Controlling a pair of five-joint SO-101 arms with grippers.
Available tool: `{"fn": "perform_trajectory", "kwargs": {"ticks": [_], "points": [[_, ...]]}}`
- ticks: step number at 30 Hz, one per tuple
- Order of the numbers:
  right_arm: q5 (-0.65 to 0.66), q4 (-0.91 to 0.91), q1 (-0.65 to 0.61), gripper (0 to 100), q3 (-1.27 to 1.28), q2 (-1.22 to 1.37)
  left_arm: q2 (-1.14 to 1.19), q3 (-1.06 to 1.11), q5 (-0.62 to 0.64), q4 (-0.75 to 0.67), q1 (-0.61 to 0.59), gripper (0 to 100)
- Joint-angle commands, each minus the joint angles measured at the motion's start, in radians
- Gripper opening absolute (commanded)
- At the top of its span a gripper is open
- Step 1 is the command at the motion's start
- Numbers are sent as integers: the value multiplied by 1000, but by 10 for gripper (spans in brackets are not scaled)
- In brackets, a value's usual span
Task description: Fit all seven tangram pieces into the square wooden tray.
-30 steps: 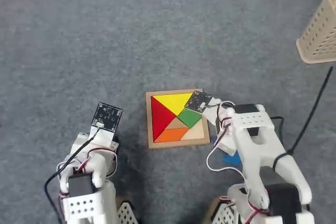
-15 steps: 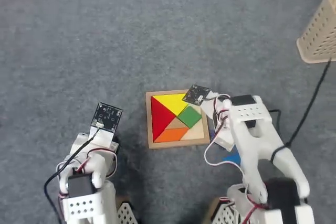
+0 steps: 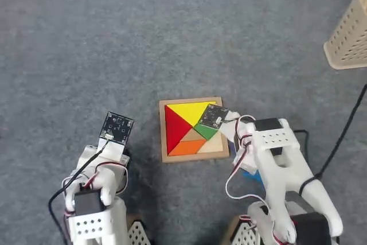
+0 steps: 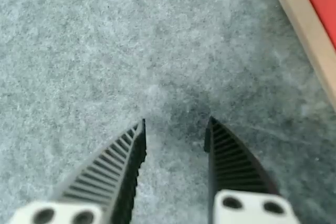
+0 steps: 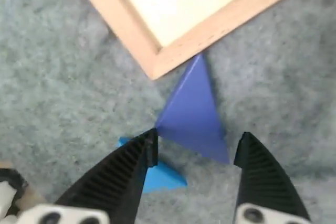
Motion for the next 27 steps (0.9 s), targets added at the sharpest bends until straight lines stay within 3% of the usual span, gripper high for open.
{"fn": "perform_trajectory", "kwargs": {"ticks": [1,17,25,27], "points": [[11,-35,-25,256,-8,-47,-9,-7,6,3,0,176],[61,-88,-30,247,-57,196,-9,-7,6,3,0,176],[57,-85,-24,14,-72,188,-9,-7,6,3,0,176],[55,-42,-22,12,-114,188,-9,-7,6,3,0,176]]}}
